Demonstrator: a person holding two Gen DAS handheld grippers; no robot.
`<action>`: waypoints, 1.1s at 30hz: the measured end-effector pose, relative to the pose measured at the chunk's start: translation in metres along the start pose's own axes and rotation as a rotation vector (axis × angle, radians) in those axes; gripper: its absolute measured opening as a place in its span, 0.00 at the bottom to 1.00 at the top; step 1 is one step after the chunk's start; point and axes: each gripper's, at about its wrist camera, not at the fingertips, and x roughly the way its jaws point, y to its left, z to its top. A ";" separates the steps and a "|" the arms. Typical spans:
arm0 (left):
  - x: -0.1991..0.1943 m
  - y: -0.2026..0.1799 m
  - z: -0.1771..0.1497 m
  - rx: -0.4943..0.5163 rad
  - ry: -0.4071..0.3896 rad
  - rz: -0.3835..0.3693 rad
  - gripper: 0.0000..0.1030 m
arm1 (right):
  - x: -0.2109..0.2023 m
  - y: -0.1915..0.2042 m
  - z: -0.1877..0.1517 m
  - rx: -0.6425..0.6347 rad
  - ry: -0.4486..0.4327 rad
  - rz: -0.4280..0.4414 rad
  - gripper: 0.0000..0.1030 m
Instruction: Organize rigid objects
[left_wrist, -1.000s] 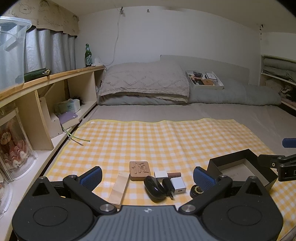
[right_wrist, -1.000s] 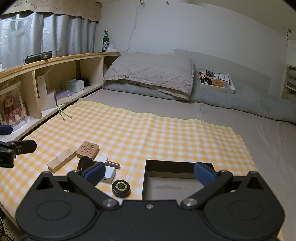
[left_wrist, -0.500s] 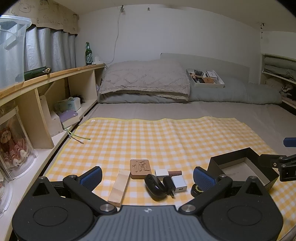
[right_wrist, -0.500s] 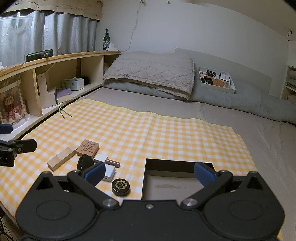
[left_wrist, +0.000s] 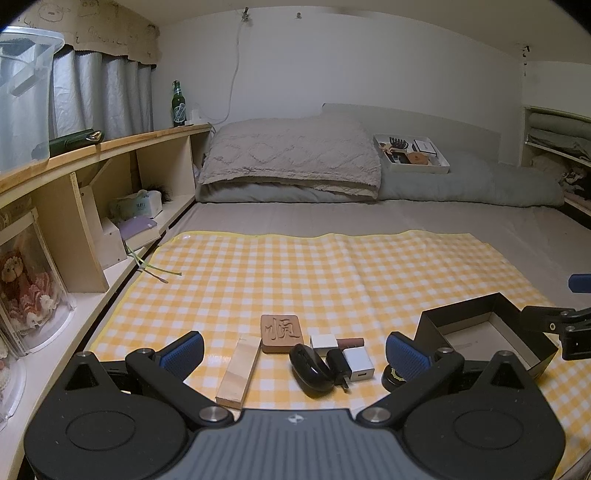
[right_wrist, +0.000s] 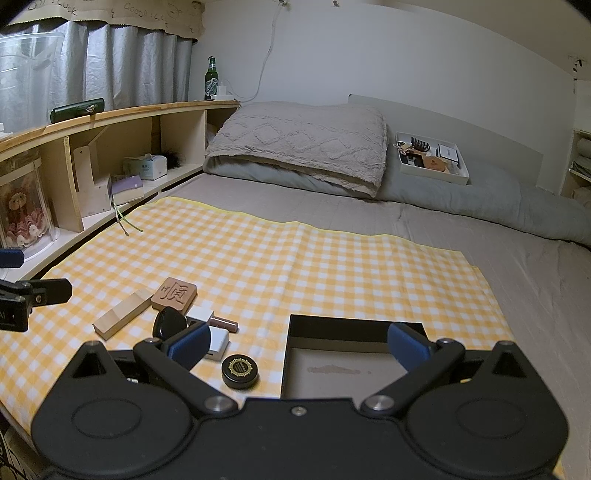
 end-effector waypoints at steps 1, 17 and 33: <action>0.000 0.000 0.000 -0.001 0.001 0.000 1.00 | 0.000 0.000 0.000 0.000 0.000 0.000 1.00; 0.000 0.001 0.000 -0.001 0.001 0.000 1.00 | 0.000 0.000 0.001 0.000 0.002 -0.001 1.00; 0.001 0.000 -0.004 0.019 0.009 -0.012 1.00 | 0.010 -0.047 0.005 0.133 -0.002 -0.076 1.00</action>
